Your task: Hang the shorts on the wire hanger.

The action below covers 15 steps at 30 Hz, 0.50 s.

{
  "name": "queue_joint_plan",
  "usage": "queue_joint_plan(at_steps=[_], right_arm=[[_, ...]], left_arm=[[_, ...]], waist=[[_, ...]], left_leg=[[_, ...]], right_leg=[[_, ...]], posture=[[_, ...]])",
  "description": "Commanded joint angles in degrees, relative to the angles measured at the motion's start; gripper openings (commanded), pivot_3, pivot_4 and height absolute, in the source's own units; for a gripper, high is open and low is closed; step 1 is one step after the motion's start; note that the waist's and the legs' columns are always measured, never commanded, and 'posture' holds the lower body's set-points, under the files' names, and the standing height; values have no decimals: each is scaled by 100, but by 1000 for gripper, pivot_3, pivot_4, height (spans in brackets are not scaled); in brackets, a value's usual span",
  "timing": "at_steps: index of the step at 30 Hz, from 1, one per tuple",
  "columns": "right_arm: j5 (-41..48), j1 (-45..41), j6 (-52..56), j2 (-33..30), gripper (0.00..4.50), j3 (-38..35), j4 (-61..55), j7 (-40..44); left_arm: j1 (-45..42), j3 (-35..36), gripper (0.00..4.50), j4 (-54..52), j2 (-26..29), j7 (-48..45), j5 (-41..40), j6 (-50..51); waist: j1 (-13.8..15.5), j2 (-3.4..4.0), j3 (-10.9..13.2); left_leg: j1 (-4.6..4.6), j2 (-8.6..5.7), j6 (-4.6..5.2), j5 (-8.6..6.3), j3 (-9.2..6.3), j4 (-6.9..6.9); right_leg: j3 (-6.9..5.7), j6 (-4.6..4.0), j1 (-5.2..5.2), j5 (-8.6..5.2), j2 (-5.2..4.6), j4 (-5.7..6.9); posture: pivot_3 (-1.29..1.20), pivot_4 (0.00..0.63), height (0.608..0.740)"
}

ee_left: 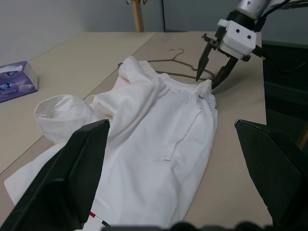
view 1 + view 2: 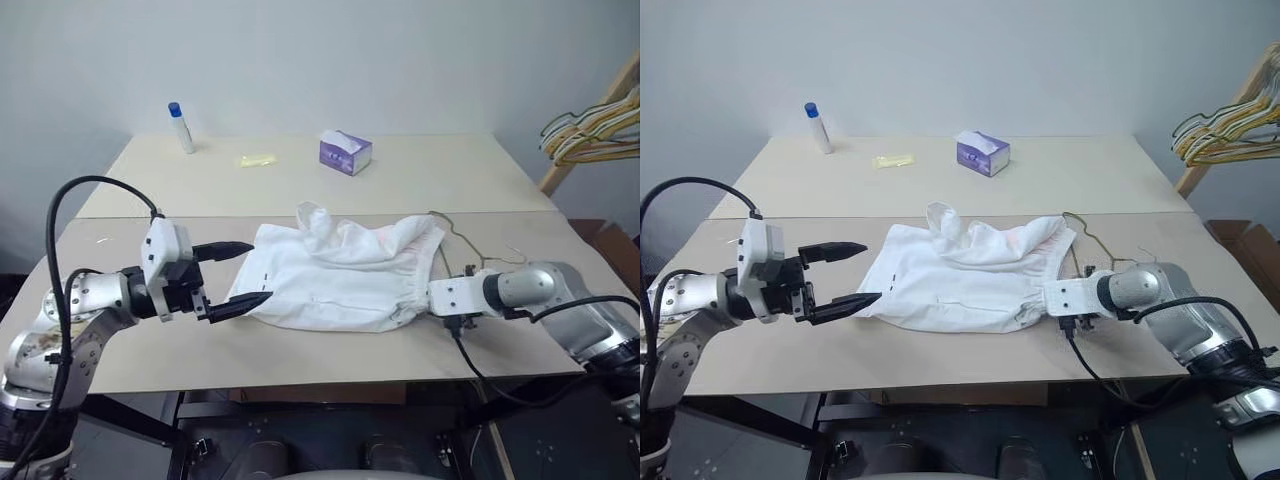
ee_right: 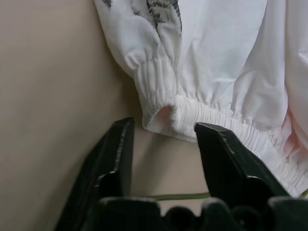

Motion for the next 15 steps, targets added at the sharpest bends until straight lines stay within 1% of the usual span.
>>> queue_joint_plan(at_steps=[1,2,3,4,6,8,11,13,15], right_arm=[[-156,312,267,-75,3709,-351,-962,-84],[-245,424,446,-24,3980,-388,-1251,-131],[-336,502,614,59,4362,-402,-1476,-180],[-428,556,789,158,4476,-381,-1667,-219],[-670,624,1059,352,4476,-291,-1910,-285],[-1132,595,1200,565,4476,-105,-1871,-431],[-1814,478,1209,809,3809,117,-1559,-686],[-2134,415,1144,838,3140,173,-1388,-795],[-2267,392,1053,795,2399,177,-1306,-769]], left_arm=[[14,63,4500,-51,118,-120,139,-202],[67,53,4500,-51,144,-163,227,-277],[110,32,4500,-48,163,-198,310,-347],[146,8,4500,-37,179,-234,382,-423],[189,-41,4500,-22,183,-283,499,-525],[195,-94,4500,-6,185,-334,616,-618],[186,-103,4500,22,168,-379,676,-665],[182,-93,4500,31,160,-390,695,-664],[207,-87,4500,25,160,-399,724,-680]], waist=[[14,0,0],[13,1,0],[9,1,0],[4,1,0],[9,1,0],[19,1,0],[30,1,0],[40,1,0],[39,1,0]], left_leg=[[0,0,0,0,-2,0],[-1,1,0,0,-4,0],[0,2,0,0,-7,-1],[1,3,0,0,-8,0],[1,4,0,0,-8,3],[2,3,0,0,-6,7],[6,1,-1,0,0,9],[2,-2,-1,0,4,8],[-4,-3,-1,0,5,8]], right_leg=[[-1,0,0,0,0,1],[-1,0,-1,-1,0,1],[0,0,-2,-1,-1,2],[2,0,-3,-1,-1,3],[2,-2,-3,0,0,4],[1,-3,-1,0,-1,6],[0,-10,4,-5,-2,6],[0,-9,1,-5,-3,5],[-1,-2,-3,-2,-3,4]], posture=[[85,0,740],[87,0,740],[87,0,740],[87,0,740],[87,0,740],[88,0,740],[90,0,740],[94,0,740],[99,0,740]])
